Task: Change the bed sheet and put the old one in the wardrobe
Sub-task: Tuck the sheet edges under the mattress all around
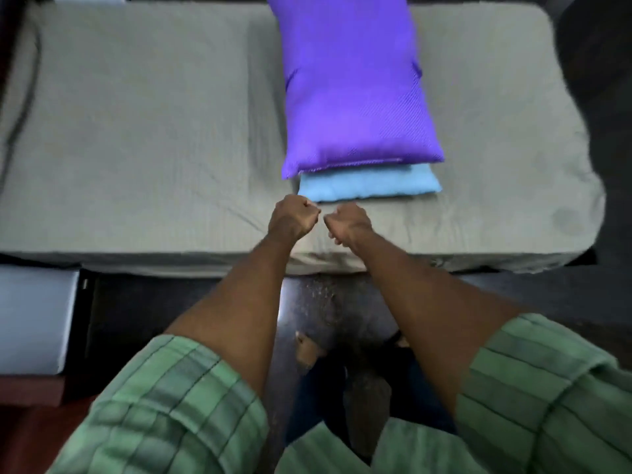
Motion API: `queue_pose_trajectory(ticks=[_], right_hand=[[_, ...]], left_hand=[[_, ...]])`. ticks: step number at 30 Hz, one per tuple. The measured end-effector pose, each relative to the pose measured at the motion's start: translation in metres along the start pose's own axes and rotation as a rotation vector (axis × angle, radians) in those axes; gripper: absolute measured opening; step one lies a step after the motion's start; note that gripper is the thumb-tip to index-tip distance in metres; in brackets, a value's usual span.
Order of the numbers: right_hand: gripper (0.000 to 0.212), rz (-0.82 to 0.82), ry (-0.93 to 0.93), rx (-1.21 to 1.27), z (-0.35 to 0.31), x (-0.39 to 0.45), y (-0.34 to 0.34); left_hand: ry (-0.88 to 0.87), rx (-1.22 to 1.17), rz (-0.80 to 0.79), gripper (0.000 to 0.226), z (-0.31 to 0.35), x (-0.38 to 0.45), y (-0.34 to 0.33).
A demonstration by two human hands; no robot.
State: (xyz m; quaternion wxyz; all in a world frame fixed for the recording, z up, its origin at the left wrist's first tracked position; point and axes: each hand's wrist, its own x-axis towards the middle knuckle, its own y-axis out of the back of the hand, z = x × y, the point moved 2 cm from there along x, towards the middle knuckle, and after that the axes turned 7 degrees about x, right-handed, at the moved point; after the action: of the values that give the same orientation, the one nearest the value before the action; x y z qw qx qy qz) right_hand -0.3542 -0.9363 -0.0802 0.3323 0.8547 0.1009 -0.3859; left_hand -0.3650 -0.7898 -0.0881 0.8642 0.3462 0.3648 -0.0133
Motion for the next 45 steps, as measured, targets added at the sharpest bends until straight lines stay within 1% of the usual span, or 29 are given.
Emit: queue_pose_trajectory(ticks=[4, 8, 12, 14, 15, 16, 18, 19, 21, 23, 24, 25, 26, 27, 28, 29, 30, 33, 35, 37, 39, 40, 42, 43, 45], right_hand=[[0.031, 0.141, 0.062, 0.092, -0.053, -0.034, 0.07], [0.031, 0.274, 0.164, 0.11, -0.109, -0.038, 0.136], [0.035, 0.301, 0.198, 0.085, -0.145, -0.02, 0.177], [0.037, 0.306, 0.213, 0.065, -0.159, 0.005, 0.193], [0.043, 0.308, 0.214, 0.059, -0.163, 0.018, 0.2], [0.056, 0.303, 0.208, 0.074, -0.167, 0.035, 0.207], [0.09, 0.305, 0.187, 0.129, -0.172, 0.067, 0.22], [0.103, 0.318, 0.181, 0.139, -0.175, 0.082, 0.227], [0.113, 0.358, 0.174, 0.084, -0.182, 0.119, 0.236], [0.12, 0.35, 0.136, -0.007, -0.18, 0.158, 0.235], [0.127, 0.322, 0.107, -0.026, -0.175, 0.176, 0.232], [0.136, 0.291, 0.067, -0.013, -0.167, 0.193, 0.228], [0.147, 0.264, 0.017, 0.038, -0.157, 0.214, 0.225], [0.155, 0.247, -0.024, 0.109, -0.145, 0.229, 0.225], [0.162, 0.237, -0.054, 0.175, -0.133, 0.248, 0.226], [0.166, 0.231, -0.069, 0.219, -0.122, 0.263, 0.226], [0.17, 0.223, -0.08, 0.238, -0.112, 0.277, 0.227], [0.184, 0.203, -0.117, 0.253, -0.074, 0.316, 0.22], [0.185, 0.214, -0.118, 0.249, -0.057, 0.335, 0.211], [0.184, 0.234, -0.106, 0.235, -0.053, 0.353, 0.202], [0.177, 0.257, -0.097, 0.213, -0.052, 0.36, 0.197], [0.174, 0.277, -0.092, 0.202, -0.051, 0.361, 0.195], [0.17, 0.301, -0.067, 0.227, -0.049, 0.354, 0.196], [0.17, 0.31, -0.045, 0.275, -0.049, 0.347, 0.199], [0.167, 0.308, -0.028, 0.395, -0.054, 0.329, 0.208]], left_hand=[[-0.139, -0.015, 0.076, 0.025, 0.085, -0.03, 0.06], [-0.243, 0.057, 0.124, 0.037, 0.157, -0.023, 0.093], [-0.286, 0.089, 0.15, 0.025, 0.215, -0.009, 0.106], [-0.27, 0.095, 0.195, 0.027, 0.238, 0.012, 0.113], [-0.276, 0.113, 0.209, 0.028, 0.246, 0.024, 0.115], [-0.28, 0.132, 0.205, 0.028, 0.254, 0.04, 0.116], [-0.288, 0.134, 0.163, 0.023, 0.269, 0.068, 0.118], [-0.292, 0.122, 0.142, 0.021, 0.273, 0.084, 0.118], [-0.289, 0.109, 0.166, 0.024, 0.272, 0.122, 0.117], [-0.219, 0.137, 0.29, 0.04, 0.25, 0.162, 0.112], [-0.136, 0.123, 0.365, 0.057, 0.235, 0.176, 0.11], [-0.042, 0.054, 0.415, 0.081, 0.218, 0.189, 0.107], [0.045, -0.079, 0.391, 0.107, 0.206, 0.206, 0.102], [0.088, -0.253, 0.303, 0.126, 0.194, 0.223, 0.096], [0.101, -0.386, 0.164, 0.134, 0.189, 0.242, 0.085], [0.098, -0.453, 0.056, 0.137, 0.182, 0.263, 0.072], [0.105, -0.458, -0.003, 0.14, 0.175, 0.281, 0.059], [0.138, -0.455, -0.068, 0.148, 0.136, 0.337, -0.003], [0.182, -0.466, -0.032, 0.155, 0.13, 0.339, -0.02], [0.243, -0.438, 0.025, 0.166, 0.133, 0.341, -0.02], [0.272, -0.401, 0.055, 0.176, 0.138, 0.342, -0.018], [0.271, -0.382, 0.066, 0.176, 0.141, 0.339, -0.018], [0.259, -0.396, 0.094, 0.171, 0.138, 0.339, -0.018], [0.248, -0.42, 0.091, 0.166, 0.139, 0.335, -0.015], [0.287, -0.427, 0.033, 0.153, 0.142, 0.325, -0.006]])
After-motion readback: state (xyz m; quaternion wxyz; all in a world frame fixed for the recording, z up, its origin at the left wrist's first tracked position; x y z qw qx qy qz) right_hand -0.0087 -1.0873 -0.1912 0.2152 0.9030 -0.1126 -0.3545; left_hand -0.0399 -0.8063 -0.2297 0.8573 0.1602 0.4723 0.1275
